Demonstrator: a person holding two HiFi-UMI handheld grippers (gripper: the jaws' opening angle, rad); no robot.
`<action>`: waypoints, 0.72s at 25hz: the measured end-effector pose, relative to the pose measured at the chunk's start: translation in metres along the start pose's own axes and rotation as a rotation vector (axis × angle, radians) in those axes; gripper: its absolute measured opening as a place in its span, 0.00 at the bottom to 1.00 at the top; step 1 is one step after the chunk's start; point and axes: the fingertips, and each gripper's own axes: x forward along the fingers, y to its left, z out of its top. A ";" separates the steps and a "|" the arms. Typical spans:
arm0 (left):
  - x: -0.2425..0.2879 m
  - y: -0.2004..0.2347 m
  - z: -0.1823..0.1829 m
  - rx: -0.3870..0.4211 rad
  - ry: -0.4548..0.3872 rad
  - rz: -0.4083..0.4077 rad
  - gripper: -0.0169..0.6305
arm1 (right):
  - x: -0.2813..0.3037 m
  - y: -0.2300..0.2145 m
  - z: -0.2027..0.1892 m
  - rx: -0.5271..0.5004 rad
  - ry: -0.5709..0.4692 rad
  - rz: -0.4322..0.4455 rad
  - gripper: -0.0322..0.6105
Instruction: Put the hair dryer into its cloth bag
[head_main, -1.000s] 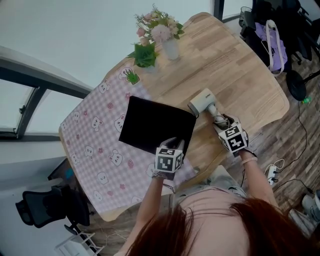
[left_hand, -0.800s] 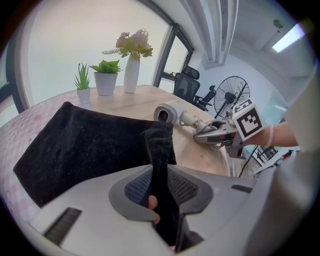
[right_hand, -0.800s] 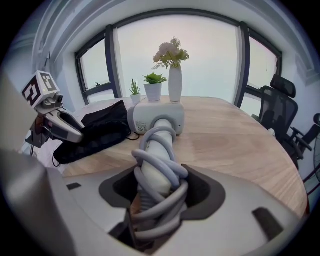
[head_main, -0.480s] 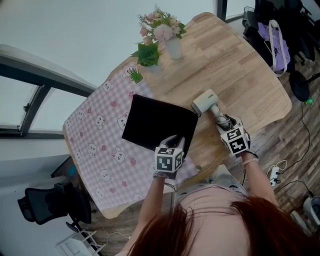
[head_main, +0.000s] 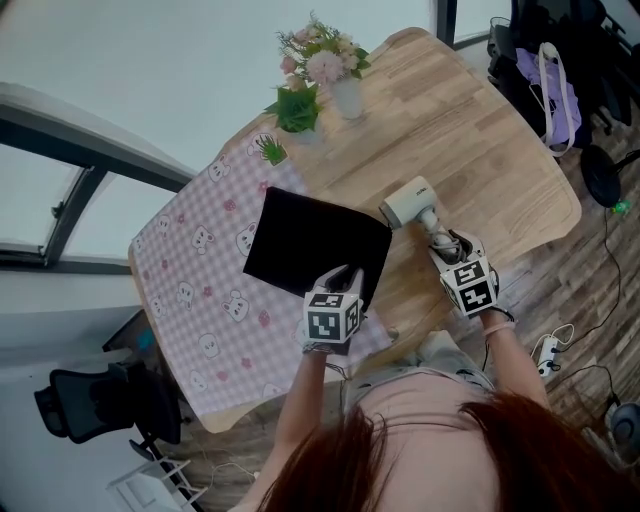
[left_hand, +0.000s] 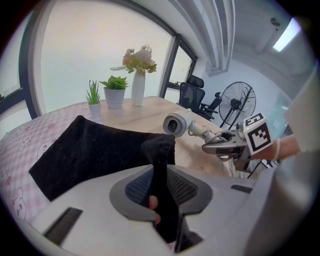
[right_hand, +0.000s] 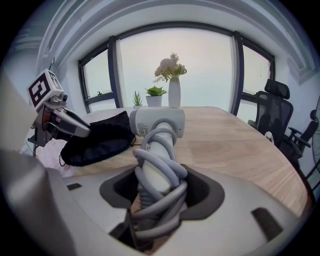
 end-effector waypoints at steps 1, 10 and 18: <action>-0.002 0.000 0.002 0.000 -0.006 0.007 0.14 | -0.003 0.000 0.002 0.003 -0.004 0.003 0.41; -0.011 -0.001 0.015 0.028 -0.038 0.042 0.14 | -0.030 0.000 0.011 0.032 -0.046 0.024 0.41; -0.016 -0.001 0.021 0.063 -0.036 0.065 0.14 | -0.054 0.007 0.013 0.013 -0.065 0.053 0.41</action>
